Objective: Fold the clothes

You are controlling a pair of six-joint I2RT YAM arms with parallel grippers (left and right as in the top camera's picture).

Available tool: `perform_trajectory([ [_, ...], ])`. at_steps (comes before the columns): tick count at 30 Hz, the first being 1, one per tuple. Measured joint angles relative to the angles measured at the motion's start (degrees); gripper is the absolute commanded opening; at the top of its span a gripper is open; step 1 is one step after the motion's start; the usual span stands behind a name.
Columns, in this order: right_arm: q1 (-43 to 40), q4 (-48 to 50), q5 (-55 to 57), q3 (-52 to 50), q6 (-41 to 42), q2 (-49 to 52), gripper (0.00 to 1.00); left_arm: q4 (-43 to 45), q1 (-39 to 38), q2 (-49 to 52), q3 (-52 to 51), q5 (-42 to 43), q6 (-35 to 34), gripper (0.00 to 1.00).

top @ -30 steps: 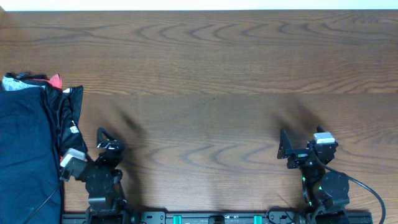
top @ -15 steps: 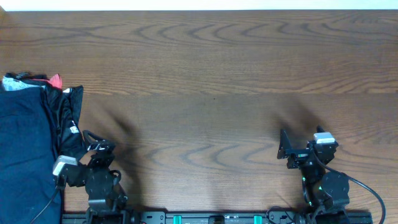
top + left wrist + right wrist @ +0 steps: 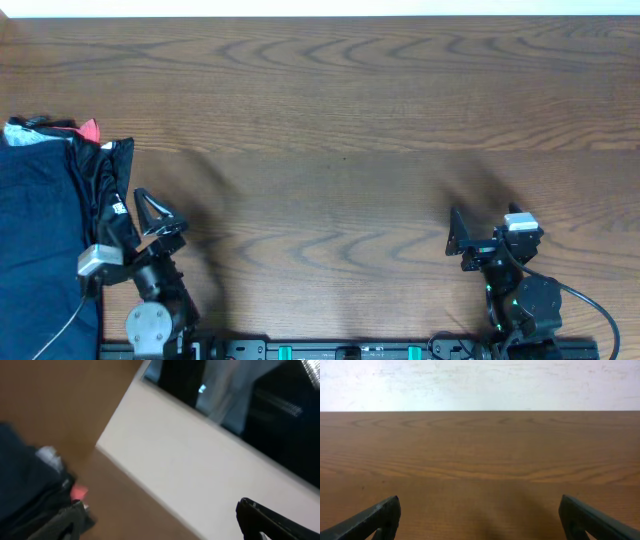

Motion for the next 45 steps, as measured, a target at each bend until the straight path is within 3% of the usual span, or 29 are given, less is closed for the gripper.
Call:
perform_trajectory([
  [3, 0.0, 0.0, 0.0, 0.0, 0.0, 0.0, 0.99, 4.9, 0.0, 0.0, 0.1, 0.4, 2.3, 0.98],
  [6, 0.0, 0.0, 0.0, 0.0, 0.0, 0.0, 0.99, 4.5, 0.0, 0.0, 0.5, 1.2, 4.5, 0.98],
  [15, 0.0, 0.0, 0.0, 0.0, 0.0, 0.0, 0.99, -8.2, 0.0, 0.0, 3.1, 7.3, 7.1, 0.98],
  [23, 0.0, 0.0, 0.0, 0.0, 0.0, 0.0, 0.99, -14.8, 0.0, 0.0, 3.2, 7.3, 7.1, 0.98],
  [32, 0.0, 0.0, 0.0, 0.0, 0.0, 0.0, 0.99, -32.0, 0.0, 0.1, 3.5, 7.4, 8.0, 0.98],
  [35, 0.0, 0.0, 0.0, 0.0, 0.0, 0.0, 0.99, -31.9, 0.0, 0.2, 3.5, 7.5, 7.9, 0.98],
  [41, 0.0, 0.0, 0.0, 0.0, 0.0, 0.0, 0.99, -29.7, 0.0, 0.3, 3.8, 18.1, 12.6, 0.98],
  [45, 0.0, 0.0, 0.0, 0.0, 0.0, 0.0, 0.99, -35.7, 0.0, 5.1, 8.4, 23.1, 15.6, 0.98],
])
